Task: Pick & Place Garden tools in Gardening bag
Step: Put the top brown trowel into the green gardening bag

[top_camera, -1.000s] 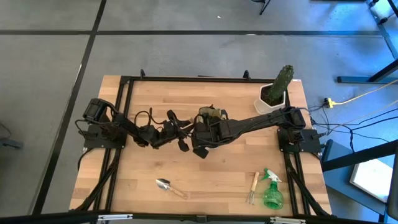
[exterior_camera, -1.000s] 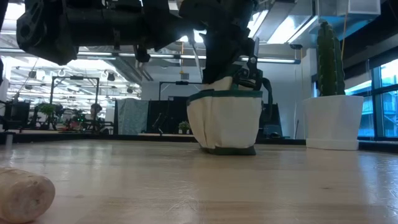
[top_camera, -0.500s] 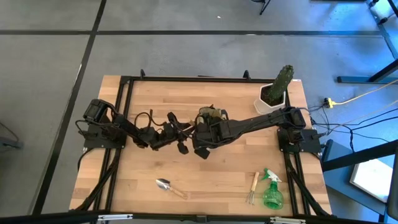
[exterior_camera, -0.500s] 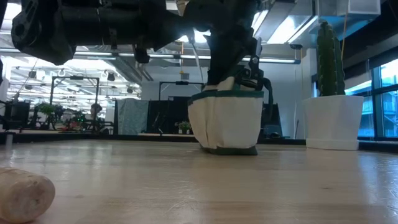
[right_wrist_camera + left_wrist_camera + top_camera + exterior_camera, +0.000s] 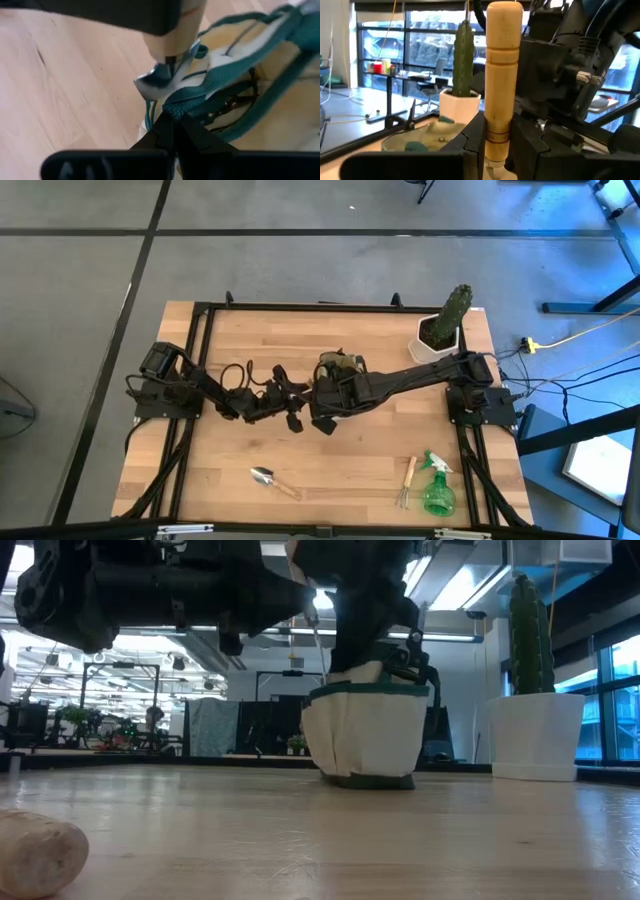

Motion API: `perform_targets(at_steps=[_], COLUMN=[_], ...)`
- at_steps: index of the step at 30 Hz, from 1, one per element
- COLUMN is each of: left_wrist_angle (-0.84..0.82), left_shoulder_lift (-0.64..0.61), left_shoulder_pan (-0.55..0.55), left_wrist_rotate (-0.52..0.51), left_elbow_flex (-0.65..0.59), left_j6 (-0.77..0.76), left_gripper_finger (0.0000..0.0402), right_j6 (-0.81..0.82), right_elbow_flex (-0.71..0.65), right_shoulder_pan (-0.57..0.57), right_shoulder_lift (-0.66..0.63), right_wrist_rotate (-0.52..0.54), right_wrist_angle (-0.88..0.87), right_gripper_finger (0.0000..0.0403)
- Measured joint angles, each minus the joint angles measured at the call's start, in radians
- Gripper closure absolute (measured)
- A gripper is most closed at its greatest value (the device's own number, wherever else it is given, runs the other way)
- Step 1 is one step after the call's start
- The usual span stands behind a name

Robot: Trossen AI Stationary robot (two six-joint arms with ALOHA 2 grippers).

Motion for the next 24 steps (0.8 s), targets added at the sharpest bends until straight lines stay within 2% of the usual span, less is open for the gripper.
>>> perform_targets(at_steps=[13,24], left_wrist_angle=[0.012,0.013], left_shoulder_lift=[0.000,0.006], left_shoulder_pan=[0.001,0.059], left_wrist_rotate=[0.022,0.047], left_elbow_flex=[0.004,0.034], left_j6=[0.005,0.030], left_gripper_finger=[0.0345,0.0345], right_j6=[-0.010,-0.006], right_elbow_flex=[0.001,0.001], right_shoulder_pan=[0.000,0.000], right_shoulder_lift=[-0.039,-0.037], right_wrist_rotate=[0.011,-0.023], right_wrist_angle=[0.000,-0.003], right_gripper_finger=[0.0396,0.0396])
